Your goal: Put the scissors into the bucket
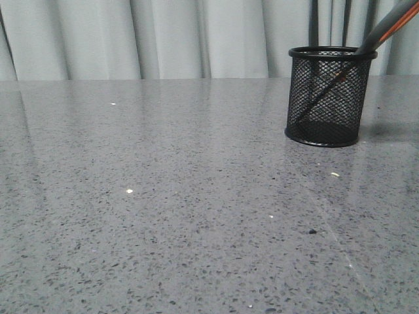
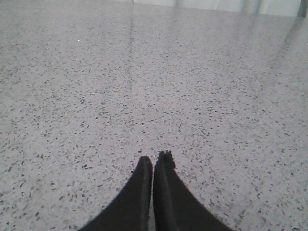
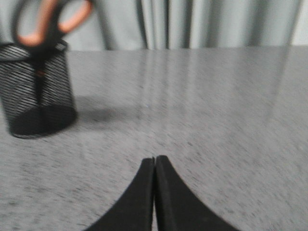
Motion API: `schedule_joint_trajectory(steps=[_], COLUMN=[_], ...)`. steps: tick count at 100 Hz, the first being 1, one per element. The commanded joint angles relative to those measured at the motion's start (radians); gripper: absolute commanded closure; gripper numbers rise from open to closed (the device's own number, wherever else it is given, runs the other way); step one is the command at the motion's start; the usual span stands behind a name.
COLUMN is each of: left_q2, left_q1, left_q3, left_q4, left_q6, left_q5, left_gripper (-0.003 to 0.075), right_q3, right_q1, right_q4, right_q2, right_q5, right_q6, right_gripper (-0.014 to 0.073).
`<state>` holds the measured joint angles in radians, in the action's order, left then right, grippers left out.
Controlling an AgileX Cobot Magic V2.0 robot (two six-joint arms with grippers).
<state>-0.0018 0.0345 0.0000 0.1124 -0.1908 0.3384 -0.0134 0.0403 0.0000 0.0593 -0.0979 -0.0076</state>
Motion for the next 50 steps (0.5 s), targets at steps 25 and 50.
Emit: schedule_joint_trajectory(steps=[25, 50], left_q2=[-0.029, -0.029], left_q1=[0.000, 0.000], left_q3=[0.040, 0.040], left_q4=[-0.009, -0.009], left_q6=[0.000, 0.000], left_q5=[-0.045, -0.045], left_gripper=[0.0740, 0.0740], right_q3=[-0.005, -0.005], right_q1=[0.037, 0.037], right_q4=[-0.009, -0.009], right_q2=[-0.062, -0.092], right_q5=[-0.186, -0.195], right_q6=[0.001, 0.001], right_gripper=[0.0639, 0.0639])
